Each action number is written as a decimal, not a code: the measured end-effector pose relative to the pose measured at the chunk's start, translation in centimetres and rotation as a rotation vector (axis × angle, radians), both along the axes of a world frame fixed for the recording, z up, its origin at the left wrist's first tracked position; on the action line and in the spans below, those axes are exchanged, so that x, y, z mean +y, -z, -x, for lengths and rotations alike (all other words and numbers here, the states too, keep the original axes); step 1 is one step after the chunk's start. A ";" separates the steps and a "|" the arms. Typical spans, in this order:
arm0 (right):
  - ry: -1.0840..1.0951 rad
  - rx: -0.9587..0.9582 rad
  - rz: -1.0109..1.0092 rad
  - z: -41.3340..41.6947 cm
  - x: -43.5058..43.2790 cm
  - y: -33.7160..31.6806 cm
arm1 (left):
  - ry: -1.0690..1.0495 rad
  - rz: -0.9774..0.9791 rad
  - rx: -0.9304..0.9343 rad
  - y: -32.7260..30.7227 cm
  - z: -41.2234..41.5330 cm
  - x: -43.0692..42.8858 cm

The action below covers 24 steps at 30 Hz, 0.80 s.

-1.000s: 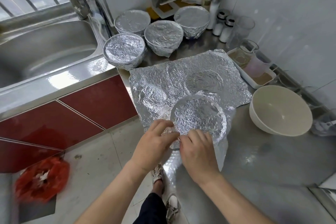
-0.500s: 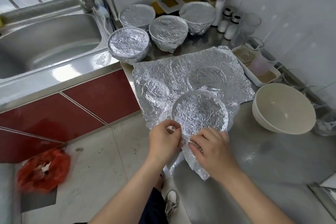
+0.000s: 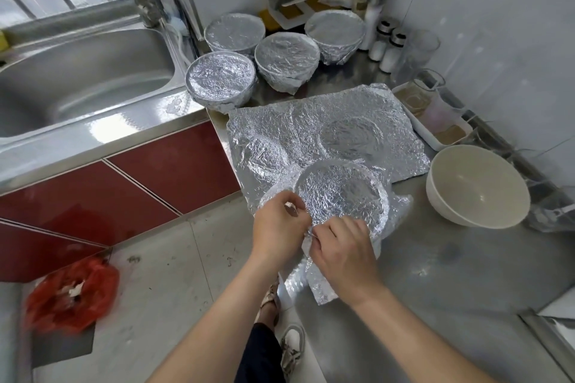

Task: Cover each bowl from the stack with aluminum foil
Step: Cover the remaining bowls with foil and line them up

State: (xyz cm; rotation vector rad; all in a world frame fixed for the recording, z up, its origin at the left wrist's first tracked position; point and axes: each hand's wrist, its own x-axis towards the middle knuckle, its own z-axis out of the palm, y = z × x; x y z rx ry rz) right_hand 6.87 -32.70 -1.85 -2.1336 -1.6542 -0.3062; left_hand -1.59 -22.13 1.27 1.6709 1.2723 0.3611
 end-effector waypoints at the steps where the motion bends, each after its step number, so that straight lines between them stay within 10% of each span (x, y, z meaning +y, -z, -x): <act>1: 0.022 0.013 -0.003 0.3 0.2 0.0 | 0.021 -0.020 0.009 -0.1 0.0 0.4; 14: -0.006 0.163 0.078 -1.2 -1.3 -0.5 | 0.105 -0.250 0.198 1.0 1.1 0.8; 24: -0.050 0.063 0.101 -0.4 -0.4 0.4 | -0.048 0.098 0.023 1.3 0.7 0.2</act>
